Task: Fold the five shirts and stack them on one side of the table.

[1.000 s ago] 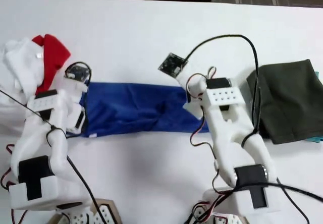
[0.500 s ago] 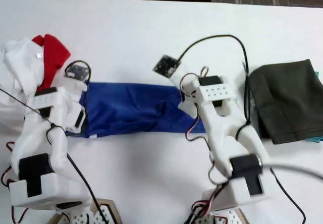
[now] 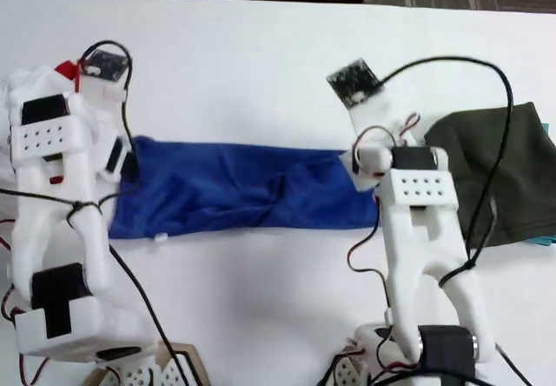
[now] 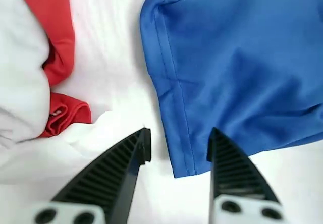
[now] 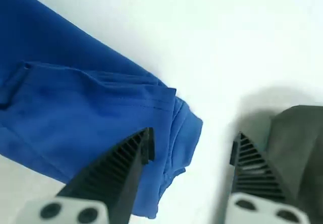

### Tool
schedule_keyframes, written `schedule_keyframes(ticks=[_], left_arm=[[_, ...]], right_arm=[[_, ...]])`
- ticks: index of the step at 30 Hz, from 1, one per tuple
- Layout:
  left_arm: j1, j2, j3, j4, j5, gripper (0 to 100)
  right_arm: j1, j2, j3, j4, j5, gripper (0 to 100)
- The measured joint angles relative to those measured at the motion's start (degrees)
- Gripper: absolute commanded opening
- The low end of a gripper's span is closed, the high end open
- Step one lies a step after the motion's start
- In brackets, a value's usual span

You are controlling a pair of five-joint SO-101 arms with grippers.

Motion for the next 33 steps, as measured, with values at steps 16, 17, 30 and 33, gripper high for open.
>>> schedule_keyframes(ticks=[16,17,30,33], left_arm=[[-0.35,23.65,-3.69,-7.74,13.80,21],[-0.35,24.53,-4.66,-7.74,13.80,21],[-2.29,31.65,-14.15,-3.52,7.38,21],[-2.29,31.65,-14.59,-2.64,7.03,21]], right_arm=[[0.44,0.44,10.90,-14.42,-0.26,25.4],[0.35,0.44,10.90,-14.42,-0.26,25.4],[-0.79,0.44,11.16,-14.42,-0.26,25.4],[-0.79,0.44,11.16,-14.42,-0.26,25.4]])
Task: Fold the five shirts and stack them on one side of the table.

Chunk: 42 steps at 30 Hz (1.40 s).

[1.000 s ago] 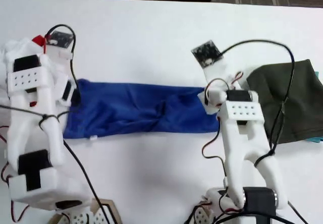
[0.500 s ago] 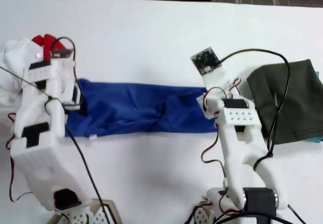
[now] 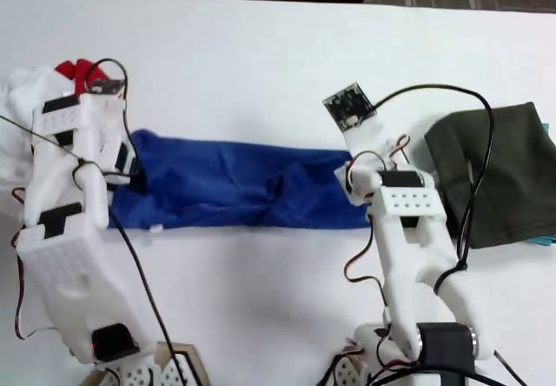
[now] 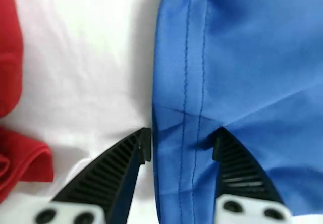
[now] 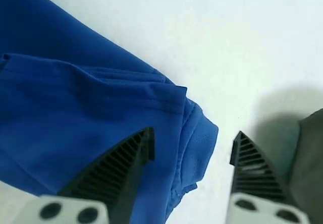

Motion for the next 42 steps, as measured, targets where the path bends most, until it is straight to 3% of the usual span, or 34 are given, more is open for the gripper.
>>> schedule_keyframes(ticks=[15,24,31,37,42], left_arm=[[-0.44,0.70,-10.73,2.02,-5.19,21],[0.97,8.70,-14.68,2.37,-5.36,21],[1.05,15.91,-24.88,9.85,-5.45,21],[1.93,22.68,-34.90,18.11,-7.12,2],[3.16,26.46,-40.18,22.51,-8.44,3]], right_arm=[[0.00,0.00,0.00,0.00,0.00,25.4],[0.00,0.00,0.00,0.00,0.00,25.4],[0.00,0.00,0.00,0.00,0.00,25.4],[0.00,0.00,0.00,0.00,0.00,25.4],[0.00,0.00,0.00,0.00,0.00,25.3]])
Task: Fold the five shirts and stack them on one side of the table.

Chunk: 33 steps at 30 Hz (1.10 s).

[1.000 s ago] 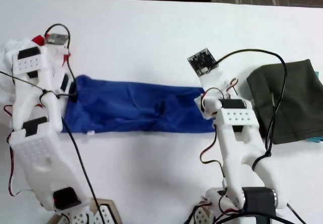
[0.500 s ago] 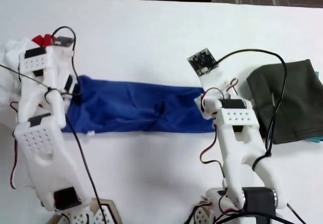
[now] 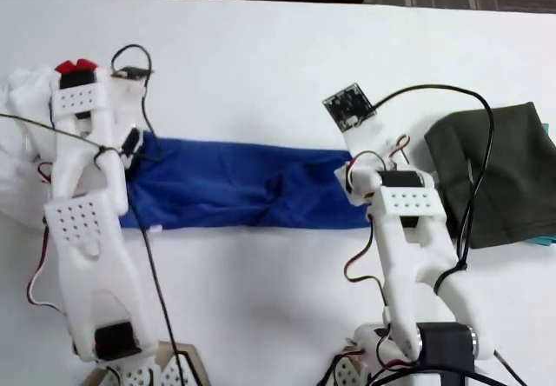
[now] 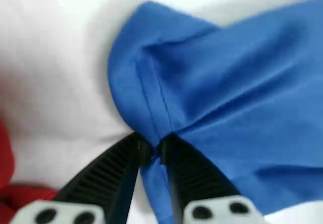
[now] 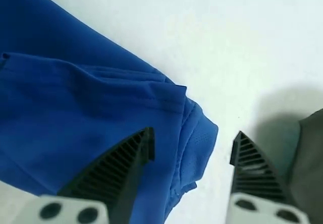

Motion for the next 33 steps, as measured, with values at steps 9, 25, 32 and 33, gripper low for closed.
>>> schedule_keyframes(ticks=[9,25,32,33], left_arm=[[-0.70,1.67,-6.33,1.14,2.20,3],[6.77,-27.34,7.82,0.97,3.60,3],[20.92,-34.64,9.76,0.97,4.92,3],[23.03,-34.64,9.67,0.97,4.92,3]], right_arm=[[2.99,-0.09,0.00,0.00,-2.55,25.2],[18.29,-4.75,0.00,-1.67,-21.98,25.2],[22.33,-4.75,0.00,-2.73,-25.93,25.2],[23.12,-4.75,0.00,-2.73,-26.46,25.2]])
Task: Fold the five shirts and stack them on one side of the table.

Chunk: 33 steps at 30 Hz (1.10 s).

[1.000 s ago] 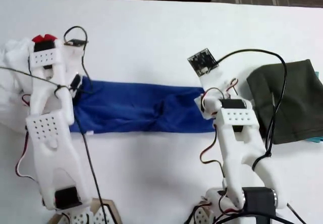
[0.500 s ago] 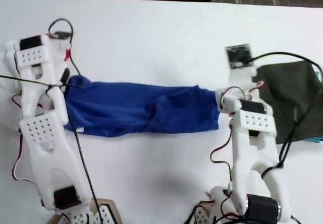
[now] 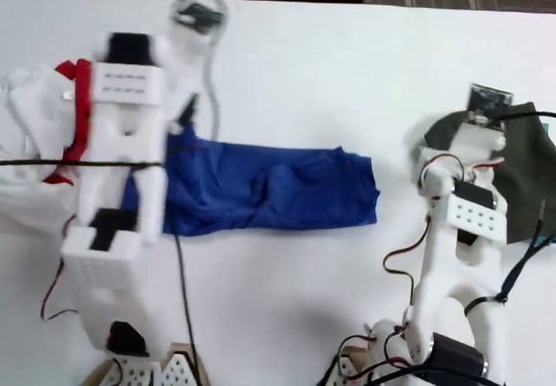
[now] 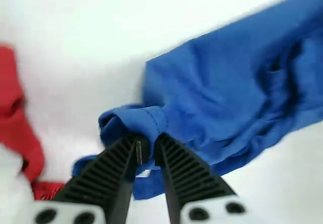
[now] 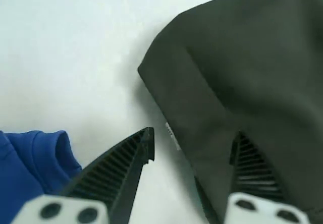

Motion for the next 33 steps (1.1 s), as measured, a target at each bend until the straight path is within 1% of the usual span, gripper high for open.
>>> schedule_keyframes(ticks=[6,10,14,20,24,33], left_arm=[[11.78,0.00,-2.20,-0.53,0.00,3],[17.58,0.00,-3.60,-0.97,0.00,3],[20.04,0.00,-3.69,-1.14,0.00,3],[23.12,0.00,-3.78,-4.75,0.00,3],[26.11,0.26,-3.78,-7.38,1.41,3],[31.21,7.30,-3.78,-13.36,2.99,3]], right_arm=[[1.23,-0.26,0.00,0.00,-0.62,25.2],[1.85,-0.26,0.00,0.00,-0.62,25.2],[3.60,-0.26,0.00,0.00,-0.62,25.2],[6.68,-0.26,0.00,-0.53,-0.62,25.2],[6.86,-0.26,0.00,-0.53,-0.62,25.2],[6.86,-0.26,0.00,-0.53,-0.62,25.2]])
